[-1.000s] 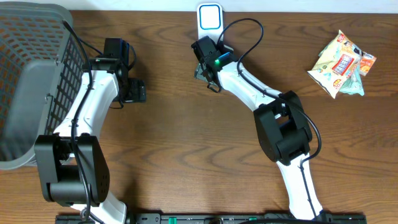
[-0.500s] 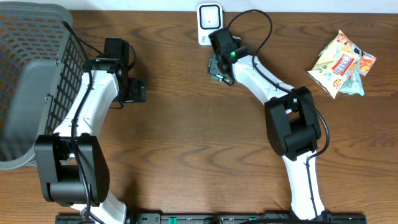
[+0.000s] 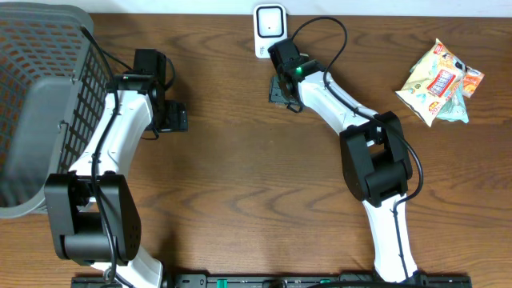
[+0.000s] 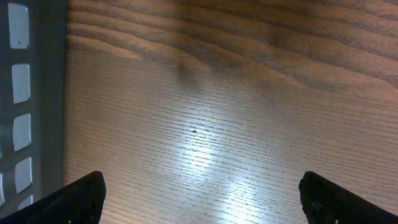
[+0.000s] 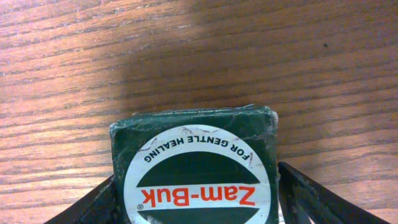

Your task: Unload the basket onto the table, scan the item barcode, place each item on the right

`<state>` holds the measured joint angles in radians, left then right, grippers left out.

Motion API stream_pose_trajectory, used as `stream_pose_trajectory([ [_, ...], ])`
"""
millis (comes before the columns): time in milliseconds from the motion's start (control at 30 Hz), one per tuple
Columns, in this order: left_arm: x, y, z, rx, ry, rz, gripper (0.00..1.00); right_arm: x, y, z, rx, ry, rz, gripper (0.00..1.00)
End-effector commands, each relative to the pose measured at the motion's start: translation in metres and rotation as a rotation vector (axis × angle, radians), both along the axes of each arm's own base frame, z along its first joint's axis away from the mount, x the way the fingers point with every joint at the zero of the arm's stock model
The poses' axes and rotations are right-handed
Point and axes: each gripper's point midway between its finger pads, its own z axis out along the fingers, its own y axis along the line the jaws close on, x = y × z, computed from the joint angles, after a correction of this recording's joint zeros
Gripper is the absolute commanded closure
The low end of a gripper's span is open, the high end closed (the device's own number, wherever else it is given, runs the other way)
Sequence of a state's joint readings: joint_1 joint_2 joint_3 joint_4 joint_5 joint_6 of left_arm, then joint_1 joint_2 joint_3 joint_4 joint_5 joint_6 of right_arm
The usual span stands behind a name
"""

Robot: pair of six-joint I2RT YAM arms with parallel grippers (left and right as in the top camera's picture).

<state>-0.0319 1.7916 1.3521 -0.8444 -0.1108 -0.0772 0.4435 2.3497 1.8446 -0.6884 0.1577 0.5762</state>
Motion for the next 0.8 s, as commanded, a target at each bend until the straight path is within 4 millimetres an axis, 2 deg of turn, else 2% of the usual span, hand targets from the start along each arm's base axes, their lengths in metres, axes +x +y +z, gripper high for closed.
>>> stream_pose_trajectory([
  [0,-0.002,0.001,-0.001,0.007,0.008,-0.004,0.02,-0.002,-0.004,-0.008,-0.030,0.007,-0.011,0.31],
  [133,-0.002,0.001,-0.001,0.008,0.008,-0.003,0.02,0.002,-0.005,-0.007,-0.065,-0.006,0.081,0.29],
  [233,-0.002,0.001,-0.001,0.007,0.008,-0.004,0.02,0.003,-0.009,-0.009,-0.067,-0.004,0.076,0.28],
  [333,-0.002,0.001,-0.001,0.008,0.008,-0.003,0.02,0.005,-0.012,-0.013,-0.061,0.002,0.069,0.32],
  [533,-0.002,0.001,-0.001,0.008,0.008,-0.003,0.02,0.001,-0.008,-0.025,-0.045,0.029,0.081,0.33],
  [600,-0.002,0.001,-0.001,0.007,0.008,-0.004,0.03,-0.001,-0.006,-0.027,-0.048,0.033,0.086,0.35],
  [700,-0.002,0.001,-0.001,0.007,0.008,-0.004,0.02,-0.001,-0.005,-0.027,-0.048,0.034,0.087,0.46],
  [767,-0.002,0.001,-0.001,0.008,0.008,-0.003,0.02,0.000,-0.005,-0.025,-0.046,0.029,0.087,0.44],
])
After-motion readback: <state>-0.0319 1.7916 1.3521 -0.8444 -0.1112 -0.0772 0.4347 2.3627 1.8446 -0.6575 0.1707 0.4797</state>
